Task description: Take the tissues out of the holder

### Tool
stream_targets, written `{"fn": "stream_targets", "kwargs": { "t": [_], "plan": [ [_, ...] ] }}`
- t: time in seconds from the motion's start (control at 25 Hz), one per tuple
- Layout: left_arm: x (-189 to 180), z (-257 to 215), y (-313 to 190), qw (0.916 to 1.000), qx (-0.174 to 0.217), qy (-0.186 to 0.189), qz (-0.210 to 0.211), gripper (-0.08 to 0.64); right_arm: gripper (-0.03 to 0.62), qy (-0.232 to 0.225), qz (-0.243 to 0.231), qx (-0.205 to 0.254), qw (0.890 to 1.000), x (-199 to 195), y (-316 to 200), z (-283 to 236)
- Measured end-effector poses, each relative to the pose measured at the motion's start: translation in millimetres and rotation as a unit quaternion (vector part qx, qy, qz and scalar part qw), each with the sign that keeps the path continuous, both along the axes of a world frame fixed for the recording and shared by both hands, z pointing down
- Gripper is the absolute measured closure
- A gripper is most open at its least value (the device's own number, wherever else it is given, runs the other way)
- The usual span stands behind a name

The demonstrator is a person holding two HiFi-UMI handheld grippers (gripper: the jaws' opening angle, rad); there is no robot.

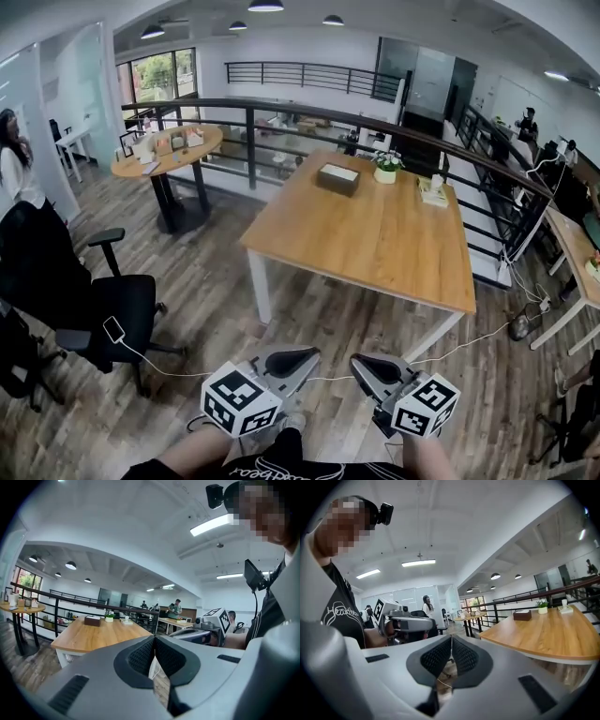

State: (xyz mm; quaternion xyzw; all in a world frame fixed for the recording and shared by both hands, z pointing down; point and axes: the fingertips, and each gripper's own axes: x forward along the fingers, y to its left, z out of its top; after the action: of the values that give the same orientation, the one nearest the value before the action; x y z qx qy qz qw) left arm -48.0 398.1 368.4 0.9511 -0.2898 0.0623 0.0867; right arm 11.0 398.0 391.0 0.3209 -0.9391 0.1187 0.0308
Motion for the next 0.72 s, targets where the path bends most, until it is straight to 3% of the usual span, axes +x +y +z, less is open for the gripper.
{"fn": "stream_targets", "kwargs": {
  "t": [0.36, 0.52, 0.72],
  "plan": [
    [-37, 2, -217, 0.9991, -0.038, 0.021, 0.006, 0.546, 0.575, 0.020, 0.005, -0.024, 1.000, -33, -208, -2],
    [-42, 2, -273, 0.9989, -0.039, 0.021, 0.015, 0.546, 0.575, 0.022, 0.017, -0.028, 0.999, -35, -266, -2],
    [-47, 2, -316, 0.9986, -0.042, 0.028, 0.013, 0.546, 0.575, 0.035, 0.024, -0.029, 0.999, -32, -299, -3]
  ]
}}
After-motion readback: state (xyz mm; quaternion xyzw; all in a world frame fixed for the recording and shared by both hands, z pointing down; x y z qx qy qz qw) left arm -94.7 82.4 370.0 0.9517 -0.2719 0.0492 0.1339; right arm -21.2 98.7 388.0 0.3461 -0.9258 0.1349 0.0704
